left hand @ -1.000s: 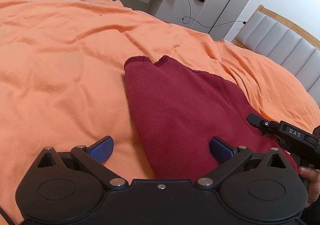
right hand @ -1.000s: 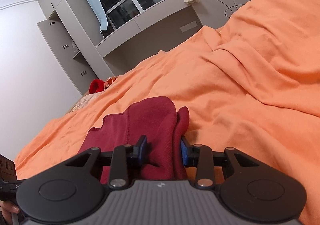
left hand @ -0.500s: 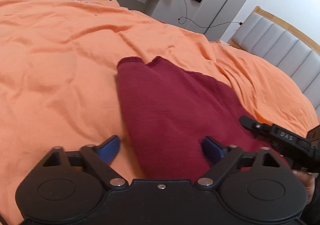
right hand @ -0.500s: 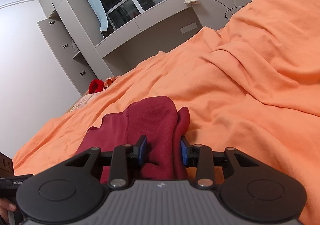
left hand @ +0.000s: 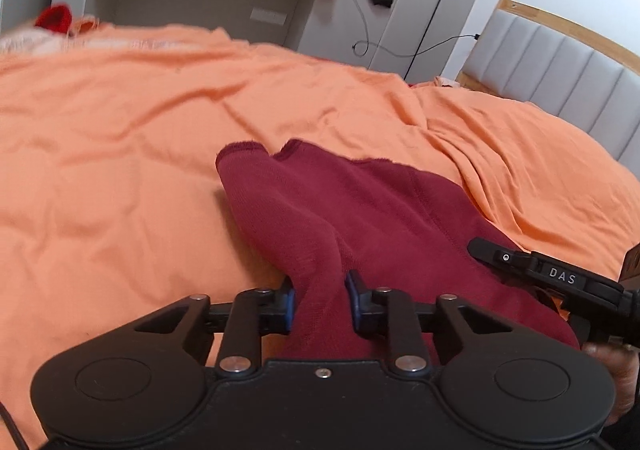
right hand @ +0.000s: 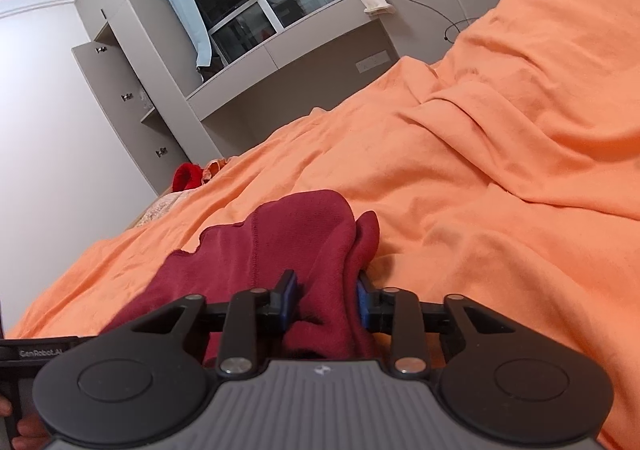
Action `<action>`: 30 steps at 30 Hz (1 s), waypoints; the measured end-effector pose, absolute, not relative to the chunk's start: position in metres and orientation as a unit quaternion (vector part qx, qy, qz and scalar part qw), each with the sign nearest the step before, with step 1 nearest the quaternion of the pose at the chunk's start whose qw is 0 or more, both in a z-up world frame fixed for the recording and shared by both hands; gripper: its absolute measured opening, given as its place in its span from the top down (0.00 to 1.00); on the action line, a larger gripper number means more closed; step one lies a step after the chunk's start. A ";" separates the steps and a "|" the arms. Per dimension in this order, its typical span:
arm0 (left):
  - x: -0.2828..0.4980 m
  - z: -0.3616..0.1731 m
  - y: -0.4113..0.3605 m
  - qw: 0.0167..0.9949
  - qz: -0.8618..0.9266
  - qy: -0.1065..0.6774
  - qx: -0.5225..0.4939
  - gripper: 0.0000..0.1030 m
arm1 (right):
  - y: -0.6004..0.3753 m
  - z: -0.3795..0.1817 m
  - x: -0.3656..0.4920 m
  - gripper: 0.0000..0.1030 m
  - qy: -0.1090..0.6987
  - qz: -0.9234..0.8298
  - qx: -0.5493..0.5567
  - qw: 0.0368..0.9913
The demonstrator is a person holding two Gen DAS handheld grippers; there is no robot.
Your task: Fold small clothes
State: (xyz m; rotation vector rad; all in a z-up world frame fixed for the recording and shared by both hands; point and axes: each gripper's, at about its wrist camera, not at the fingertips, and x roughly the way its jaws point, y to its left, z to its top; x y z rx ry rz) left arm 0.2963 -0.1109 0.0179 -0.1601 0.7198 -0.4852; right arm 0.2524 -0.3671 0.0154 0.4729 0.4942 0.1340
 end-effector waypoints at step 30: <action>0.350 0.062 -0.065 0.971 -0.104 0.217 0.013 0.79 | -0.279 0.073 0.380 0.94 0.120 0.129 0.184 0.967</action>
